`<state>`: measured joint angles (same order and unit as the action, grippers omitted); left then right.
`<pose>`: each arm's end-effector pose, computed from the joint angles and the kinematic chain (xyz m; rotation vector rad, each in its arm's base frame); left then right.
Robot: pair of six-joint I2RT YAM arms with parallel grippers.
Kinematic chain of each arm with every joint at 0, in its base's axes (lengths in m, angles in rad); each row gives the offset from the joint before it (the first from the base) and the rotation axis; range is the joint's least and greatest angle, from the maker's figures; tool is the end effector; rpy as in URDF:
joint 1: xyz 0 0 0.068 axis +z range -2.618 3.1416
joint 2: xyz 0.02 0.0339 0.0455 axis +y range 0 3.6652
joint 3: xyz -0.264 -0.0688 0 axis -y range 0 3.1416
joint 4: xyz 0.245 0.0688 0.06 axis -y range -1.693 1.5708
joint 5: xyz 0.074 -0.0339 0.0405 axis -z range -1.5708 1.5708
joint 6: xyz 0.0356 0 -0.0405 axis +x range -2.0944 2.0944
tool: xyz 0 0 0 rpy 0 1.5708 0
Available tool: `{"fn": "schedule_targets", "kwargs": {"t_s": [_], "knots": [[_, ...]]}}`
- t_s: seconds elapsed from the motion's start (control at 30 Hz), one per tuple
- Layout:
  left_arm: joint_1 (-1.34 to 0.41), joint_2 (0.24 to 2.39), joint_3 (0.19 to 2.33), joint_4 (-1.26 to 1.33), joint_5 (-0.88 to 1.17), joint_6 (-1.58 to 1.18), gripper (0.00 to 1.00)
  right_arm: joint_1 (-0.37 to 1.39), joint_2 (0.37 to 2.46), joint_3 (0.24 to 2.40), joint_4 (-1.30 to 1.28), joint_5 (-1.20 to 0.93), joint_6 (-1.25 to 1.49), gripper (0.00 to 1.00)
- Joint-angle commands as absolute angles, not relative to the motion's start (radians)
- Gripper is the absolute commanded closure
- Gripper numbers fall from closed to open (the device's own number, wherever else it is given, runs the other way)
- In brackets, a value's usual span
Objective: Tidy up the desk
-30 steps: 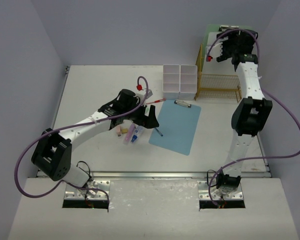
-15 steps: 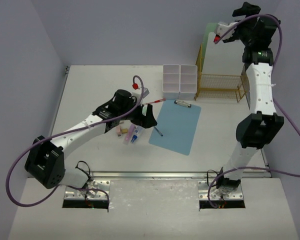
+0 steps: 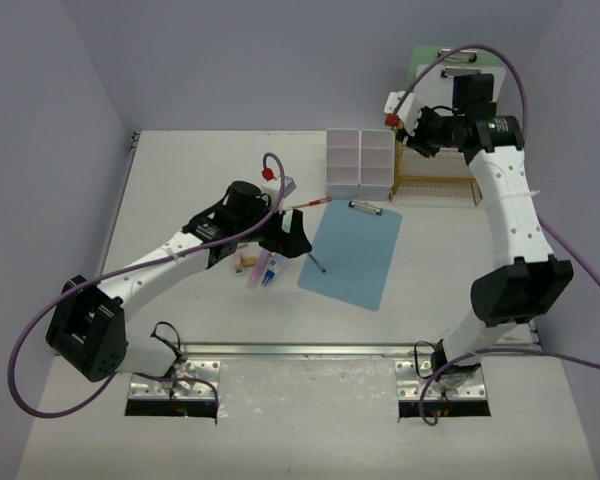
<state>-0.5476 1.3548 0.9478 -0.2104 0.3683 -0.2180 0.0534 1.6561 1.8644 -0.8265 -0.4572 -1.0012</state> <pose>0.2491 -0.1669 0.2674 0.5837 2.1882 -0.8243 0.3548 0.0347 0.4245 -1.2765 1.6905 -0.0598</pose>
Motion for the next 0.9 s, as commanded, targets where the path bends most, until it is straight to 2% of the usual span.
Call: {"fn": "schedule_targets", "kwargs": {"t_s": [0.0, 0.43, 0.6, 0.87], "knots": [[-0.535, 1.322, 0.944, -0.186, 0.367, -0.217, 0.16, 0.066, 1.767, 1.811, -1.091, -0.483, -0.844, 0.72], [-0.536, 1.337, 0.939, -0.173, 0.37, -0.222, 0.16, 0.106, 1.816, 1.429, -0.716, -0.403, -0.929, 0.66], [-0.536, 1.34, 0.939, -0.169, 0.37, -0.224, 0.16, 0.147, 1.855, 1.381, -0.593, -0.378, -0.934, 0.63], [-0.536, 1.341, 0.936, -0.17, 0.368, -0.225, 0.16, 0.155, 1.985, 1.446, -0.535, -0.358, -0.95, 0.55]]}}
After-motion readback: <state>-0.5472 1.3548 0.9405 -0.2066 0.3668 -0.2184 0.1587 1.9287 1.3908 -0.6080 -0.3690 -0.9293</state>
